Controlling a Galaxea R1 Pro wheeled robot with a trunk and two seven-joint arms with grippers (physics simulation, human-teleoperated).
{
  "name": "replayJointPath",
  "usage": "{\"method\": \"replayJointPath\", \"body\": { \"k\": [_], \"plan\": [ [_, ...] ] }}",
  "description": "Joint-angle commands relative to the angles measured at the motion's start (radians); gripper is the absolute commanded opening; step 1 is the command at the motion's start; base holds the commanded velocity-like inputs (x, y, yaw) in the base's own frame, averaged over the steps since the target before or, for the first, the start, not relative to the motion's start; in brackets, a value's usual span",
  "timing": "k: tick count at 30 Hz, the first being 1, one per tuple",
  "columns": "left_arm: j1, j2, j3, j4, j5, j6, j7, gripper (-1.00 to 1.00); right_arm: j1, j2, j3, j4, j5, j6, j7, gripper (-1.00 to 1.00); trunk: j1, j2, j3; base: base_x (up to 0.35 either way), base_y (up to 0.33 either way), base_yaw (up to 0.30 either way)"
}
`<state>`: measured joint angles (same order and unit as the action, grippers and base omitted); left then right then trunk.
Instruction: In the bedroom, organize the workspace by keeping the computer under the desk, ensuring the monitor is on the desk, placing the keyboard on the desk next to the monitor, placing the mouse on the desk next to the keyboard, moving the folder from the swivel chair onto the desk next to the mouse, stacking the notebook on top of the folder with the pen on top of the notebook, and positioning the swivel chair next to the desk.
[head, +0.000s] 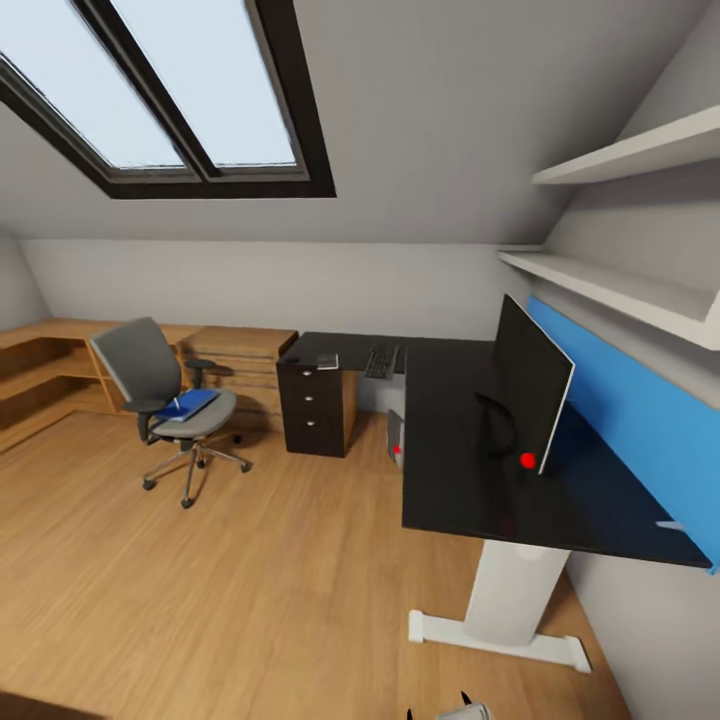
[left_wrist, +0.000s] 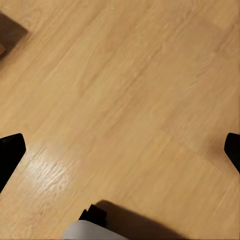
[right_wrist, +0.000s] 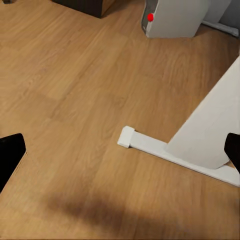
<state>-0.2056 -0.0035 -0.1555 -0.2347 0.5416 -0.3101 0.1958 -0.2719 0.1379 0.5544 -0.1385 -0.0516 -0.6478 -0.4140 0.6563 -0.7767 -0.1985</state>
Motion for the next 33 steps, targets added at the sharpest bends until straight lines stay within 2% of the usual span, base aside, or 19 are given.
{"method": "replayJointPath", "body": {
  "k": [1,33],
  "plan": [
    [-0.001,0.000,-0.009,0.000,0.005,-0.003,0.007,1.00,-0.001,0.000,0.009,0.001,-0.005,-0.003,-0.006,1.00,0.001,-0.001,-0.001,0.224,0.271,0.000],
    [-0.001,0.000,-0.009,0.000,0.005,-0.003,0.007,1.00,-0.001,0.000,0.010,0.000,-0.007,-0.006,-0.006,1.00,0.001,-0.001,-0.001,0.233,0.251,0.000]
  ]
}}
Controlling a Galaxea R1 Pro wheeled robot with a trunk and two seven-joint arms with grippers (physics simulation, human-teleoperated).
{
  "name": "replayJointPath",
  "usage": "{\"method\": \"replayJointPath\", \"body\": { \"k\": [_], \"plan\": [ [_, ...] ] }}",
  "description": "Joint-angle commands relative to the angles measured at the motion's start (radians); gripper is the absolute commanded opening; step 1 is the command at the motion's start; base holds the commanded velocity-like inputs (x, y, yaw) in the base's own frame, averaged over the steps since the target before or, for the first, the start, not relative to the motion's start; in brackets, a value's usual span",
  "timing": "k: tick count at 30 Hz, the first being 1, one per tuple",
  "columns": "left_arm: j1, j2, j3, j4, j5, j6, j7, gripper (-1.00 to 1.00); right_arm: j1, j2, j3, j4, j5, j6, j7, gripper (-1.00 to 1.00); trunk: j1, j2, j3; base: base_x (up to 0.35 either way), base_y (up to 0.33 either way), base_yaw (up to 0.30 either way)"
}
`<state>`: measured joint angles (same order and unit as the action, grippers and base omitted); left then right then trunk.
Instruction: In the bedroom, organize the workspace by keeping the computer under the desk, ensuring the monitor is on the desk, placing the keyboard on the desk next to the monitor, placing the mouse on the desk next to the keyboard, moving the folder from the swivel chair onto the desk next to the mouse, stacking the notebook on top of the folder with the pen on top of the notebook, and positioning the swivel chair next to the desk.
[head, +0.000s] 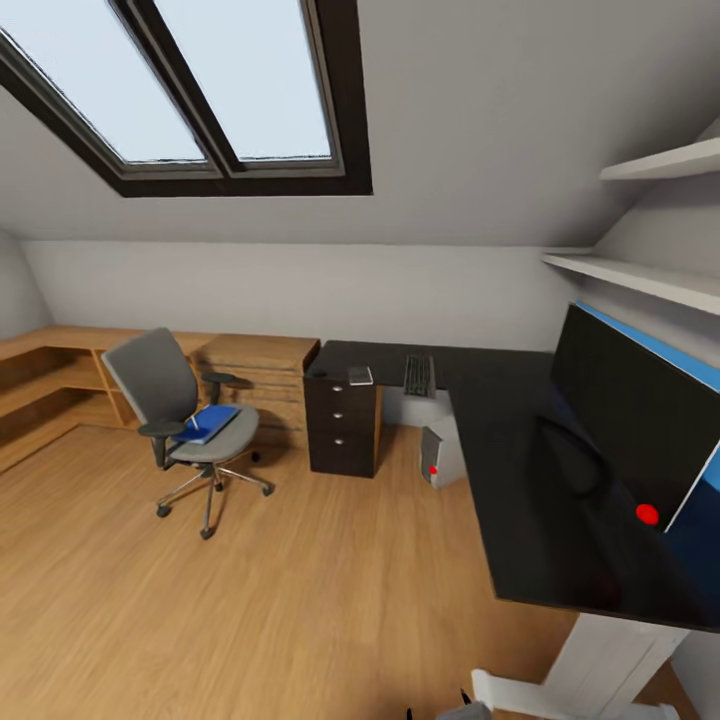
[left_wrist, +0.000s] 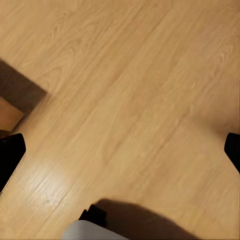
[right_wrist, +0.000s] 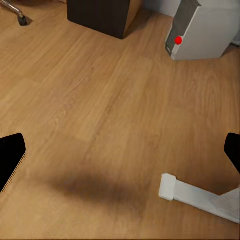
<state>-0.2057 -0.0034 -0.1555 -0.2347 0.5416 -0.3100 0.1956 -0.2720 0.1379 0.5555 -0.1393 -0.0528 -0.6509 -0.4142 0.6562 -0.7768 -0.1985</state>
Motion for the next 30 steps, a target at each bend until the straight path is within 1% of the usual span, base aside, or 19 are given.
{"method": "replayJointPath", "body": {
  "k": [1,10,18,30],
  "plan": [
    [0.000,0.000,-0.008,0.000,0.005,-0.003,0.007,1.00,-0.001,0.000,0.009,0.001,-0.005,-0.003,-0.006,1.00,0.001,-0.001,-0.001,0.264,0.199,0.000],
    [-0.001,0.000,-0.009,0.000,0.005,-0.003,0.007,1.00,-0.001,-0.001,0.010,0.001,-0.005,-0.003,-0.006,1.00,0.001,-0.001,0.000,0.293,0.152,-0.014],
    [0.000,0.000,-0.009,0.000,0.005,-0.003,0.007,1.00,-0.001,0.000,0.011,0.001,-0.005,-0.003,-0.005,1.00,0.001,-0.001,0.007,0.314,0.121,-0.133],
    [0.000,0.000,-0.009,0.000,0.005,-0.003,0.007,1.00,-0.001,0.000,0.011,0.001,-0.005,-0.003,-0.005,1.00,0.001,-0.001,0.008,0.315,0.127,-0.013]
  ]
}}
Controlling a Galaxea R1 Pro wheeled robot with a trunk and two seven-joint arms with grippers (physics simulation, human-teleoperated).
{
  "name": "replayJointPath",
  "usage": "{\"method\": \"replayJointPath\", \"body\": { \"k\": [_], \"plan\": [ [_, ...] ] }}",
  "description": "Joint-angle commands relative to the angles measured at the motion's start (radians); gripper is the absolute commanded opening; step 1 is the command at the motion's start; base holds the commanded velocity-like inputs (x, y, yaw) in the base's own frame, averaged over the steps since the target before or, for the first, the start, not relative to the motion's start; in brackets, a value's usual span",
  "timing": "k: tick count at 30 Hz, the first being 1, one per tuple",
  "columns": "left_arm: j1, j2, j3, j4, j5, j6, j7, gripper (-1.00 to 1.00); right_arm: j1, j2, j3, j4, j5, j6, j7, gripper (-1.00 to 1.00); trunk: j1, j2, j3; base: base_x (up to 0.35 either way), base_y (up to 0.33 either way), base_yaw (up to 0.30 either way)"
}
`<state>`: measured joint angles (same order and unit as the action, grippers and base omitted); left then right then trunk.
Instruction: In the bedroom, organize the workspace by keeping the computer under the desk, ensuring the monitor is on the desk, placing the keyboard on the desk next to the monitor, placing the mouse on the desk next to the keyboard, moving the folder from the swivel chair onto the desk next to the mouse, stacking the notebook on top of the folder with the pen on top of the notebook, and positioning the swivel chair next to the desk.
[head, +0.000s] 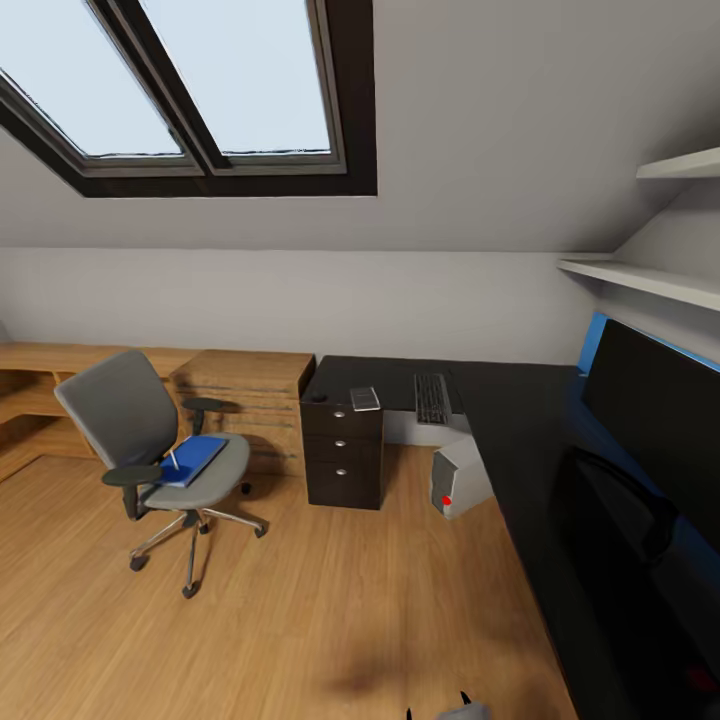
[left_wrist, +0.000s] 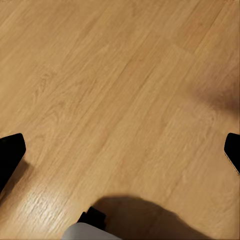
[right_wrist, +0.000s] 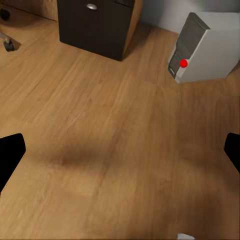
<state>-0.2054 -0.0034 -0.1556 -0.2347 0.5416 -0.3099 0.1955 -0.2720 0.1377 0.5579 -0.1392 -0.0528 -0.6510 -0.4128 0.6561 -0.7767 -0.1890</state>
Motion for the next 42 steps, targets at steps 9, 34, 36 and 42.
{"method": "replayJointPath", "body": {
  "k": [9,34,36,42],
  "plan": [
    [-0.001,-0.001,-0.009,0.000,0.005,-0.003,0.007,1.00,-0.001,0.000,0.008,0.001,-0.005,-0.002,-0.006,1.00,0.001,-0.001,-0.001,0.315,0.128,0.000],
    [-0.001,-0.001,-0.007,0.000,-0.041,-0.006,0.009,1.00,-0.001,0.000,0.010,0.001,-0.004,-0.002,-0.006,1.00,0.001,-0.001,0.004,0.316,0.071,-0.059],
    [-0.001,-0.001,-0.007,0.000,-0.041,-0.007,0.009,1.00,-0.001,0.000,0.009,0.001,-0.004,-0.002,-0.006,1.00,0.001,-0.001,0.005,0.300,0.035,-0.246],
    [-0.001,-0.001,-0.007,0.000,-0.041,-0.008,0.009,1.00,-0.001,0.000,0.008,0.001,-0.004,-0.002,-0.006,1.00,0.001,-0.001,0.006,0.309,0.067,-0.242]
  ]
}}
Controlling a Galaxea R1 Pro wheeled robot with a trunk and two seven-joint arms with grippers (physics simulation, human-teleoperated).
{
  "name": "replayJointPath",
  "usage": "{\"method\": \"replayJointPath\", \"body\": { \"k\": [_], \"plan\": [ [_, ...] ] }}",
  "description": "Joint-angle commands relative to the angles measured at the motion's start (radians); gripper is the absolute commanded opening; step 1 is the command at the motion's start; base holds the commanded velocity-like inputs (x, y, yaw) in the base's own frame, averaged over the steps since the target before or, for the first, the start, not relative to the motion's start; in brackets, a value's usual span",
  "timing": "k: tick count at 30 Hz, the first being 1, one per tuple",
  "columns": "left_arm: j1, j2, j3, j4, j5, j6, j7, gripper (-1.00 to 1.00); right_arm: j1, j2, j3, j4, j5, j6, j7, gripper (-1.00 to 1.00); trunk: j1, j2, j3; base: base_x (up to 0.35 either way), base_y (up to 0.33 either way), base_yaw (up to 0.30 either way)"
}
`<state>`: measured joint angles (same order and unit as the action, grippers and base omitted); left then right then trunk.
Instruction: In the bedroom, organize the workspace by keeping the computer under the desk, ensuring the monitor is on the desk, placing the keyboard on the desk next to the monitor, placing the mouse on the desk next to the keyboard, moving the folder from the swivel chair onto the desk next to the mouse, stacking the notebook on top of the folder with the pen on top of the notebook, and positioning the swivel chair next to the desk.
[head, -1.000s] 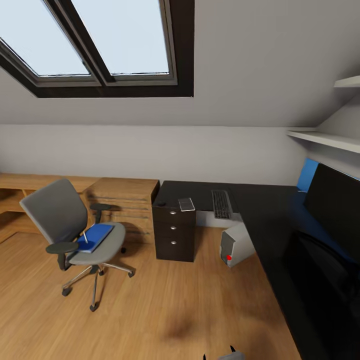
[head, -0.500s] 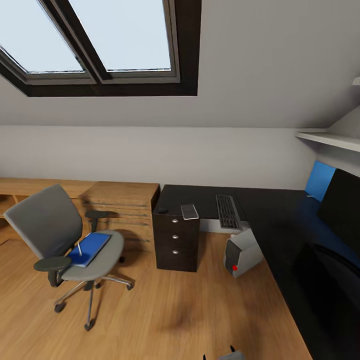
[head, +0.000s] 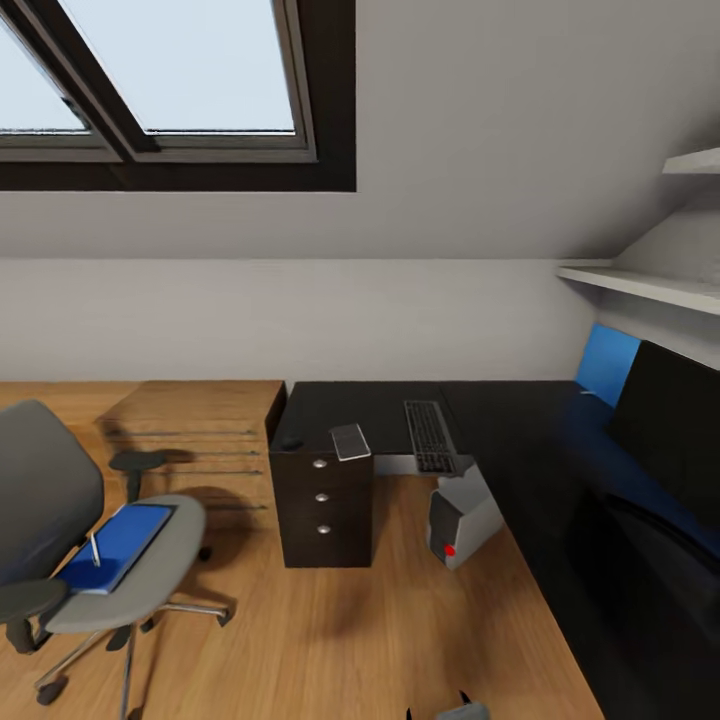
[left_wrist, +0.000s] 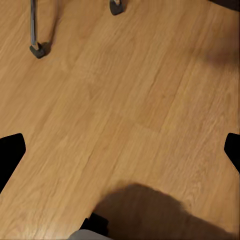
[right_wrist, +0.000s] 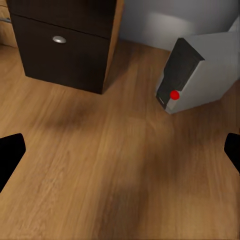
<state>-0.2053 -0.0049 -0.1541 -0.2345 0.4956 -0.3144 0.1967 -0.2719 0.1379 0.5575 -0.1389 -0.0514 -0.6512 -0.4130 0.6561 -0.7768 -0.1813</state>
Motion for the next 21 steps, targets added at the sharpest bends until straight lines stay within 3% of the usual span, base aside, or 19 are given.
{"method": "replayJointPath", "body": {
  "k": [1,3,4,8,9,11,12,17,18,21],
  "plan": [
    [0.000,0.000,-0.009,0.000,0.005,-0.003,0.007,1.00,-0.001,0.000,0.009,0.001,-0.005,-0.002,-0.006,1.00,0.001,-0.001,-0.001,0.220,0.010,-0.172],
    [-0.001,0.001,-0.008,0.000,0.005,-0.004,0.008,1.00,-0.001,0.000,0.009,0.002,-0.005,-0.002,-0.006,1.00,0.001,-0.001,-0.001,0.158,0.007,-0.141],
    [-0.001,0.004,0.002,-0.081,0.011,-0.007,0.009,1.00,-0.001,0.001,0.011,0.000,-0.005,-0.002,-0.006,1.00,0.001,-0.001,-0.001,0.008,0.000,-0.007],
    [-0.001,0.004,0.004,-0.140,0.013,-0.001,0.009,1.00,-0.001,0.003,0.006,-0.021,-0.009,0.000,-0.012,1.00,0.008,-0.015,-0.008,0.004,0.000,-0.003],
    [-0.001,0.001,0.002,-0.169,0.013,0.015,0.009,1.00,-0.002,0.003,-0.073,-0.165,-0.103,0.014,-0.015,1.00,0.012,-0.022,-0.011,0.000,0.000,0.000],
    [-0.001,-0.001,0.003,-0.211,0.013,0.063,0.010,1.00,-0.004,0.001,-0.123,-0.243,-0.176,0.045,-0.013,1.00,0.020,-0.036,-0.017,0.000,0.000,0.000],
    [-0.001,-0.001,0.005,-0.260,0.014,0.123,0.010,1.00,-0.007,0.000,-0.147,-0.288,-0.224,0.085,-0.010,1.00,0.024,-0.043,-0.020,0.000,0.000,0.000],
    [-0.001,0.006,0.012,-0.405,0.022,0.331,0.011,1.00,-0.035,-0.002,-0.179,-0.375,-0.324,0.239,0.012,1.00,0.043,-0.078,-0.036,0.000,0.000,0.000],
    [-0.001,0.017,0.026,-0.483,0.030,0.442,0.012,1.00,-0.070,-0.002,-0.193,-0.413,-0.383,0.327,0.039,1.00,0.047,-0.085,-0.039,0.000,0.000,0.000],
    [-0.001,0.027,0.047,-0.559,0.036,0.517,0.012,1.00,-0.111,-0.003,-0.219,-0.437,-0.459,0.396,0.070,1.00,0.058,-0.106,-0.048,0.000,0.000,0.000]
  ]
}}
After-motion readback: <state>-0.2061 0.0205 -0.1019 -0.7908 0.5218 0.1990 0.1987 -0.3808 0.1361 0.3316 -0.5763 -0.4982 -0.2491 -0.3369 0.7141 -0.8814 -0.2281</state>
